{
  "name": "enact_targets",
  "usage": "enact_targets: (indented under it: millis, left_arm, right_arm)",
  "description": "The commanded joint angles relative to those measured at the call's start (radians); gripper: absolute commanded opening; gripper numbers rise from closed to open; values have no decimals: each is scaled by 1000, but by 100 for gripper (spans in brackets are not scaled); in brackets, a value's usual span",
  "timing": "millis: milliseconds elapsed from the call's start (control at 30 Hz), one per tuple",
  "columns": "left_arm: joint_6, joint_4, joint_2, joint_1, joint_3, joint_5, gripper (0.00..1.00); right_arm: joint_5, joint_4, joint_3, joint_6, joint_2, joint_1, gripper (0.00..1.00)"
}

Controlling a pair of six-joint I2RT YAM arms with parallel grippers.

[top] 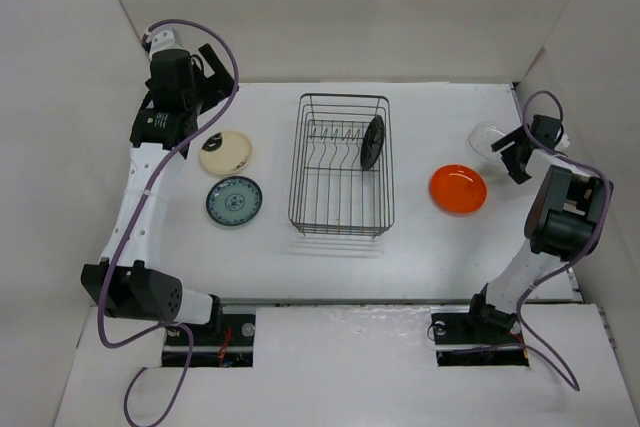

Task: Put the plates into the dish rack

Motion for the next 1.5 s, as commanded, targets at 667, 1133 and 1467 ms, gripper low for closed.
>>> enact_targets:
  millis: [667, 1133, 1467]
  left_arm:
    - [19, 36, -26, 26, 15, -71, 100]
    - [28, 27, -35, 37, 15, -115, 100]
    - [9, 27, -15, 37, 15, -106, 100]
  right_arm:
    - [131, -239, 327, 1, 223, -8, 55]
    - [131, -325, 401, -20, 272, -8, 0]
    - [284, -359, 398, -108, -101, 157, 0]
